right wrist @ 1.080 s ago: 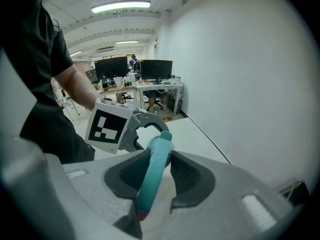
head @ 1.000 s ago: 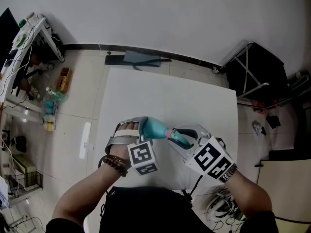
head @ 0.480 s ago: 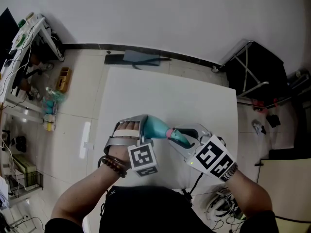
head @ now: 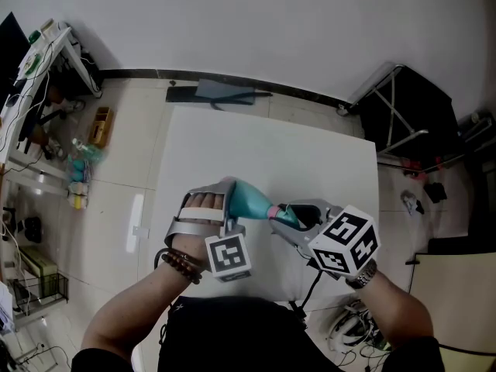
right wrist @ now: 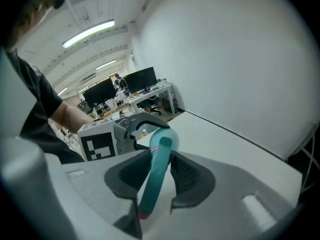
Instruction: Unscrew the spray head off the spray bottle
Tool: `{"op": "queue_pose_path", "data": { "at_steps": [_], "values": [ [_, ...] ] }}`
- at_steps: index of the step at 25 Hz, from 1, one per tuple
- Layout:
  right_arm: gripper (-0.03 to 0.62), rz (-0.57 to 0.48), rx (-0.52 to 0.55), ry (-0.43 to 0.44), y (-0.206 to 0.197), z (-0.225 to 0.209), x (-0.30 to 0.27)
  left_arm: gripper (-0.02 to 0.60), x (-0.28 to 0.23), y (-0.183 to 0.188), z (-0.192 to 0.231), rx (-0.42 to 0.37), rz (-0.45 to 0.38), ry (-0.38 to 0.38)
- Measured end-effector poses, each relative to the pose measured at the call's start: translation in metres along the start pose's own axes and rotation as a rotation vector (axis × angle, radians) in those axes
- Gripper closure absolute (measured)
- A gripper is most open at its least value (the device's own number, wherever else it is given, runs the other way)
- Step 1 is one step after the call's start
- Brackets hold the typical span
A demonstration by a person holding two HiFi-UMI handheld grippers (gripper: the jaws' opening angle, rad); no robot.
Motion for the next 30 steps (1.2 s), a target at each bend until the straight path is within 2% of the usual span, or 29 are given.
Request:
{"op": "queue_pose_path", "data": {
  "at_steps": [7, 14, 17, 23, 30],
  "values": [
    [0.477, -0.054, -0.365, 0.064, -0.02, -0.011, -0.004, 0.198, -0.001, 0.004, -0.007, -0.013, -0.003, 0.02],
    [0.476, -0.091, -0.717, 0.15, -0.036, -0.022, -0.006, 0.198, -0.004, 0.004, -0.015, -0.006, -0.005, -0.022],
    [0.476, -0.072, -0.732, 0.142, -0.04, -0.021, -0.005, 0.198, -0.007, 0.001, -0.028, -0.001, 0.01, -0.077],
    [0.474, 0.027, -0.692, 0.114, -0.048, -0.02, -0.001, 0.198, -0.011, 0.008, -0.054, 0.147, -0.035, -0.218],
    [0.473, 0.072, -0.563, 0.049, -0.044, -0.016, 0.001, 0.198, -0.012, 0.011, -0.065, 0.23, -0.056, -0.288]
  ]
}}
Point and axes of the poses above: the fingertips, and each gripper's own axes: x backward along the fingers, z to its left, y out of its top, the point moved 8 cm from there along x, backward along the fingers, and after that the axes turned 2 degrees about -z, right-handed, at the moved point
